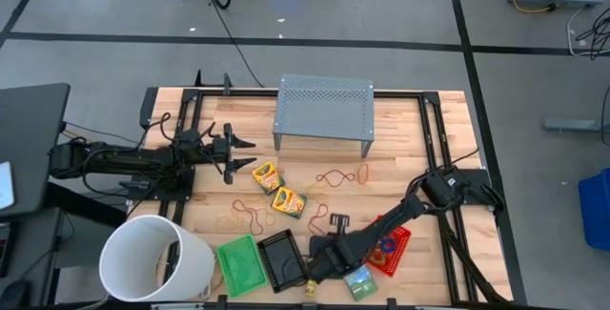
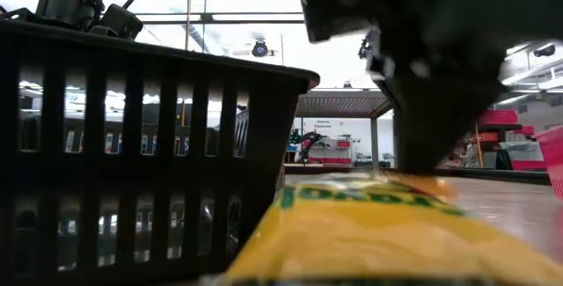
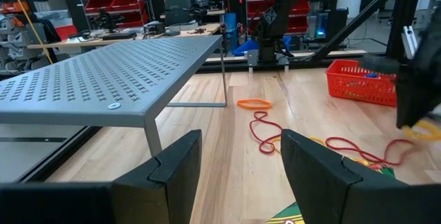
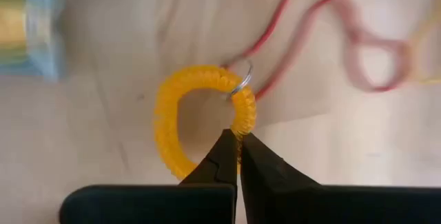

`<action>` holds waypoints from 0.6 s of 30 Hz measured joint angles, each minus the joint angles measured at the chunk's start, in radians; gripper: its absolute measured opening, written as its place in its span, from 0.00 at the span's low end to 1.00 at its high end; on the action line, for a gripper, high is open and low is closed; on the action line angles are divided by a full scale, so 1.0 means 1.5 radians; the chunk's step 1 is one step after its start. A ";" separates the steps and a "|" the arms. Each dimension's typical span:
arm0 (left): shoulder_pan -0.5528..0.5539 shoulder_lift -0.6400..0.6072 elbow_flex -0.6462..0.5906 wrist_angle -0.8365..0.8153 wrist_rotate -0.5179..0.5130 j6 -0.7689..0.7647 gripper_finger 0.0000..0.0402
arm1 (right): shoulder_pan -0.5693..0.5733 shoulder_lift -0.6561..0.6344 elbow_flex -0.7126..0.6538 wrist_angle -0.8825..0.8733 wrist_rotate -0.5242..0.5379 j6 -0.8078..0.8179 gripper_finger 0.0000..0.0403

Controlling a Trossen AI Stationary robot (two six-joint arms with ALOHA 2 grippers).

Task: Pick & Place Office Desk Supplies
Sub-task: Put the yellow spring keychain into the red bin

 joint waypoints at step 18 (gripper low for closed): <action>0.000 0.000 0.000 -0.004 0.000 0.000 0.51 | 0.005 -0.034 0.162 -0.316 -0.202 0.078 0.00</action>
